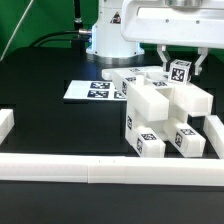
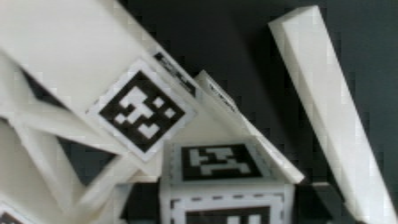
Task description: Assemble chair
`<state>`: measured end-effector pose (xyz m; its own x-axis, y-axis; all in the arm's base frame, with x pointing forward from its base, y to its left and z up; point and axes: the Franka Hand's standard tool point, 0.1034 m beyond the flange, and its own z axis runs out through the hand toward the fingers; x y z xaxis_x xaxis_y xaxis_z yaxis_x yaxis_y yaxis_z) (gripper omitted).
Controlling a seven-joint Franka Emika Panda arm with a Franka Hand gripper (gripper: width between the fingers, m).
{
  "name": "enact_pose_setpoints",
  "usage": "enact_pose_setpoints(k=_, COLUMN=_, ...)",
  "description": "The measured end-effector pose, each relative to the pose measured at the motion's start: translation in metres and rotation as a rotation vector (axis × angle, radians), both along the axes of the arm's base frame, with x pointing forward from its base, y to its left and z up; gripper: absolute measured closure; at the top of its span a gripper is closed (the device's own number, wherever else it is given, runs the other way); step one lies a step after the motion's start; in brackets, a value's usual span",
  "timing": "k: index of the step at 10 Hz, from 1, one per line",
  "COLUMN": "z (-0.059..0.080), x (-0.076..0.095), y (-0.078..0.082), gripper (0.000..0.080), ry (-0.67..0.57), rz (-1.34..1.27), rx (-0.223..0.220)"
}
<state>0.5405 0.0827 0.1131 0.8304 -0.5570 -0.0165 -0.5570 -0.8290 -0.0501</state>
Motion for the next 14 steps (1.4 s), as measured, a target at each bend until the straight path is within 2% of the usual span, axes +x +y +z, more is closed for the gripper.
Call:
enact_pose_setpoints(k=4, z=0.000, x=0.000, y=0.003, gripper=0.0515, ry=0.014, rz=-0.243, rx=0.017)
enact_pose_setpoints(k=7, z=0.000, x=0.001, y=0.005, gripper=0.0515, ry=0.013, rz=-0.422, rx=0.051)
enact_pose_setpoints(k=11, z=0.000, x=0.005, y=0.010, gripper=0.0515, ry=-0.016, rz=-0.616, rx=0.074)
enact_pose_setpoints(k=12, z=0.000, x=0.005, y=0.010, gripper=0.0483, ry=-0.016, rz=-0.617, rx=0.074)
enact_pose_setpoints(k=13, z=-0.001, x=0.004, y=0.010, gripper=0.0483, ry=-0.016, rz=-0.610, rx=0.074)
enact_pose_setpoints(k=14, z=-0.001, x=0.004, y=0.010, gripper=0.0291, ry=-0.016, rz=-0.584, rx=0.072)
